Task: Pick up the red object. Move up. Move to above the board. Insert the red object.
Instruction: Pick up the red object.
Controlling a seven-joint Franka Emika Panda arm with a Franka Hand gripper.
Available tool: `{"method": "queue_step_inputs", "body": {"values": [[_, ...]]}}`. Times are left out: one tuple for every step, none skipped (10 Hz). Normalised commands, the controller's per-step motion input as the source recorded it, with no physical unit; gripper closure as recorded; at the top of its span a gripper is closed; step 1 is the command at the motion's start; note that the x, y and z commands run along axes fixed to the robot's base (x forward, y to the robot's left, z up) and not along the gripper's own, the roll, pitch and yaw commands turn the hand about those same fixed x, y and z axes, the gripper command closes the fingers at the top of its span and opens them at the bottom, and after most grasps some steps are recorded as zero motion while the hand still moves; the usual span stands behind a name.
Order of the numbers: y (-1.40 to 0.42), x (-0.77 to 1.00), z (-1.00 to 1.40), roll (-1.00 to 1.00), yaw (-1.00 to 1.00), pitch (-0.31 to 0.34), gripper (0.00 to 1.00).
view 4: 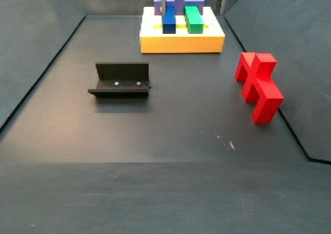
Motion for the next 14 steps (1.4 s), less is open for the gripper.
{"method": "queue_step_inputs", "body": {"values": [[0.00,0.00,0.00,0.00,-0.03,0.000,0.00],[0.09,-0.19,0.00,-0.06,-0.51,-0.077,0.00],[0.18,-0.33,0.00,-0.10,-0.56,-0.133,0.00],[0.08,-0.46,-0.02,-0.04,-0.71,-0.134,0.00],[0.11,-0.50,-0.03,-0.05,-0.66,-0.154,0.00],[0.07,-0.49,-0.11,-0.07,-0.69,-0.131,0.00],[0.03,-0.47,-0.15,-0.08,-0.73,-0.120,0.00],[0.00,-0.40,-0.17,-0.06,-0.80,-0.091,0.00],[0.00,-0.27,-0.19,-0.02,-0.89,-0.074,0.00],[0.00,-0.23,-0.17,-0.01,-0.93,-0.066,0.00],[0.00,-0.23,-0.13,0.00,-0.94,-0.056,0.00],[0.00,-0.20,-0.10,0.00,-0.96,-0.047,0.00],[0.00,-0.20,-0.10,0.00,-0.96,-0.050,0.00],[0.00,-0.15,-0.11,0.00,-0.98,-0.051,0.00]]}}
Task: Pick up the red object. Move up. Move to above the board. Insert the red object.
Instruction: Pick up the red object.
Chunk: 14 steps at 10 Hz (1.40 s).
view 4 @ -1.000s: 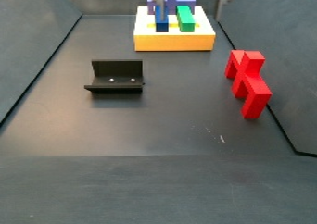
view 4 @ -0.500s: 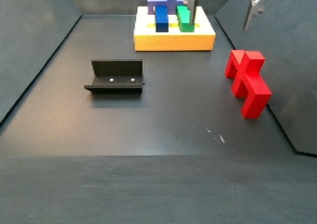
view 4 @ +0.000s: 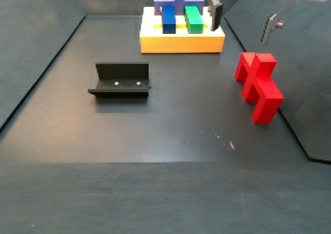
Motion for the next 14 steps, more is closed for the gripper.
{"method": "queue_step_inputs", "body": {"values": [[0.00,-0.06,-0.14,-0.02,-1.00,-0.054,0.00],[0.00,-0.01,-0.18,-0.04,-1.00,-0.070,0.00],[0.00,0.00,-0.21,-0.06,-1.00,-0.074,0.00],[-0.01,0.00,-0.22,-0.06,-1.00,-0.084,0.00],[-0.07,0.00,-0.27,-0.08,-0.97,-0.074,0.00],[-0.12,-0.09,-0.29,-0.06,-0.89,-0.091,0.00],[-0.14,-0.16,-0.31,-0.05,-0.83,-0.079,0.00],[-0.13,-0.36,-0.28,-0.01,-0.71,-0.061,0.00],[-0.10,-0.43,-0.29,0.00,-0.68,-0.049,0.00],[-0.04,-0.40,-0.26,0.00,-0.73,-0.019,0.00],[-0.01,-0.41,-0.18,0.00,-0.75,-0.016,0.00],[0.00,-0.43,-0.19,0.04,-0.74,0.000,0.00],[0.00,-0.49,-0.13,0.07,-0.71,0.000,0.00],[0.00,-0.54,-0.14,0.03,-0.64,-0.036,0.00]]}}
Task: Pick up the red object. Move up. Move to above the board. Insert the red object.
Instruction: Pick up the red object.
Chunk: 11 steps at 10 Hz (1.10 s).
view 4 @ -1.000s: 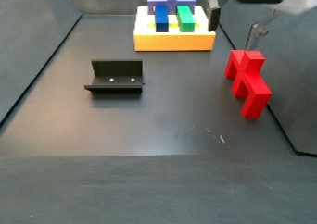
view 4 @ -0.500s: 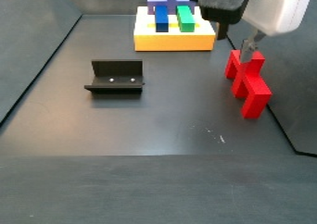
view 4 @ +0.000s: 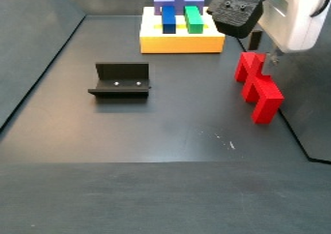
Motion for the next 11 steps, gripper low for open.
{"method": "queue_step_inputs", "body": {"values": [[0.00,-0.01,-0.17,0.00,0.02,-0.037,0.00],[0.00,-0.03,-0.27,0.03,0.20,-0.054,0.00],[0.00,-0.02,-0.30,0.07,0.23,-0.040,0.00],[0.00,-0.09,-0.29,0.09,0.22,-0.053,0.00],[0.00,-0.09,-0.27,0.09,0.16,-0.029,0.00],[0.00,-0.15,-0.13,0.02,0.00,-0.011,0.00],[0.00,-0.13,-0.05,0.02,-0.03,0.000,0.00],[0.00,0.00,0.00,0.01,0.00,0.000,0.00],[0.00,0.00,0.00,0.00,0.00,0.000,0.00],[0.00,0.00,0.00,0.00,0.00,0.000,1.00],[0.00,0.00,0.00,0.00,0.00,0.000,1.00]]}}
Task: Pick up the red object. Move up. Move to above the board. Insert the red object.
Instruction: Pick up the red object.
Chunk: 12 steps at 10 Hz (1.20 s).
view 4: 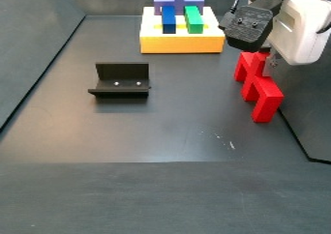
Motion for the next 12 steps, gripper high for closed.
{"method": "queue_step_inputs", "body": {"values": [[0.00,0.00,0.00,0.00,0.00,0.000,1.00],[0.00,0.00,0.00,0.00,0.00,0.000,1.00],[0.00,0.00,0.00,0.00,0.00,0.000,1.00],[0.00,0.00,0.00,0.00,0.00,0.000,1.00],[0.00,0.00,0.00,0.00,0.00,0.000,1.00],[0.00,0.00,0.00,0.00,0.00,0.000,1.00],[0.00,0.00,0.00,0.00,0.00,0.000,1.00],[0.00,0.00,0.00,0.00,0.00,0.000,1.00],[0.00,0.00,0.00,0.00,0.00,0.000,1.00],[0.00,0.00,0.00,0.00,0.00,0.000,1.00],[0.00,0.00,0.00,0.00,0.00,0.000,1.00],[0.00,0.00,0.00,0.00,0.00,0.000,1.00]]}}
